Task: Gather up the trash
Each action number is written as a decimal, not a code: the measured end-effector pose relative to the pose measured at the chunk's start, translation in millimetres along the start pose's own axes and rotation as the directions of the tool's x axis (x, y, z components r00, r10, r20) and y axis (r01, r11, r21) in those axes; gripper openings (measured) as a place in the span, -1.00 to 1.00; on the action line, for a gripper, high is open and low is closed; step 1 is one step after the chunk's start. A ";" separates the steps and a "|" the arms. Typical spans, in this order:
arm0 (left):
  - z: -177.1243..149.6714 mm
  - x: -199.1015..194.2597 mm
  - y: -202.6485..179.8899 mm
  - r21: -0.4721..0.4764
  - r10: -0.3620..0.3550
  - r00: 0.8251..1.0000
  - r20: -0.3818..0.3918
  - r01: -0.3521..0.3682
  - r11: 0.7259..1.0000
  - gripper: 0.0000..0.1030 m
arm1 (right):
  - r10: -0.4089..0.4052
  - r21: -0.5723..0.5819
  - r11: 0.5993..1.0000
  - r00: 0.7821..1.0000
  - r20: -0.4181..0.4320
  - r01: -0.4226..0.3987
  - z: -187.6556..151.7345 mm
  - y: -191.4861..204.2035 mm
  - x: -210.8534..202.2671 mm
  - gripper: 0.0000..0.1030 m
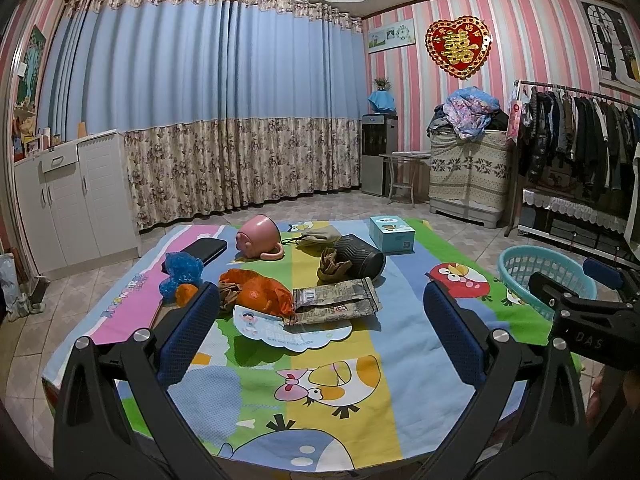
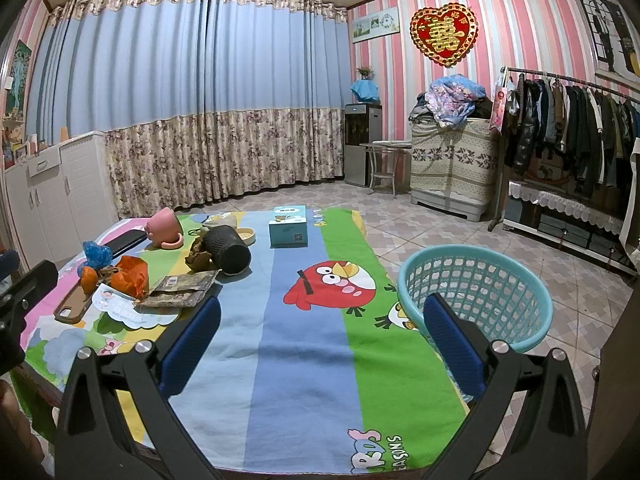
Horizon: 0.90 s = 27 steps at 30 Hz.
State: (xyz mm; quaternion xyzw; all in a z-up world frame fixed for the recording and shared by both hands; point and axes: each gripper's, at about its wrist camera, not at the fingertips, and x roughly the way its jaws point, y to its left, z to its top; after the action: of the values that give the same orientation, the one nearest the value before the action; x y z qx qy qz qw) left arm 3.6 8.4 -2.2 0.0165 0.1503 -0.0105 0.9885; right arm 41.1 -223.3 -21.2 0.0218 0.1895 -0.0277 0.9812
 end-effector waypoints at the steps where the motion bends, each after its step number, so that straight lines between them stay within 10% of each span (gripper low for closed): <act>1: -0.6 0.1 0.8 -0.001 0.001 1.000 0.000 -0.001 1.000 0.92 | -0.001 -0.002 1.000 1.000 0.000 0.001 0.4 -0.4 0.3 0.92; 27: -6.6 10.3 5.1 0.000 -0.005 0.999 -0.033 0.005 1.000 0.92 | 0.012 0.001 1.000 1.000 -0.009 -0.012 -1.1 7.4 0.1 0.92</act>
State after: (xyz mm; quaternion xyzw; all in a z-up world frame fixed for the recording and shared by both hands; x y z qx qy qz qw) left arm 11.6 13.5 -11.4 0.0164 0.1666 -0.0127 0.9858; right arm 41.2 -215.9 -22.1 0.0237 0.1939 -0.0220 0.9805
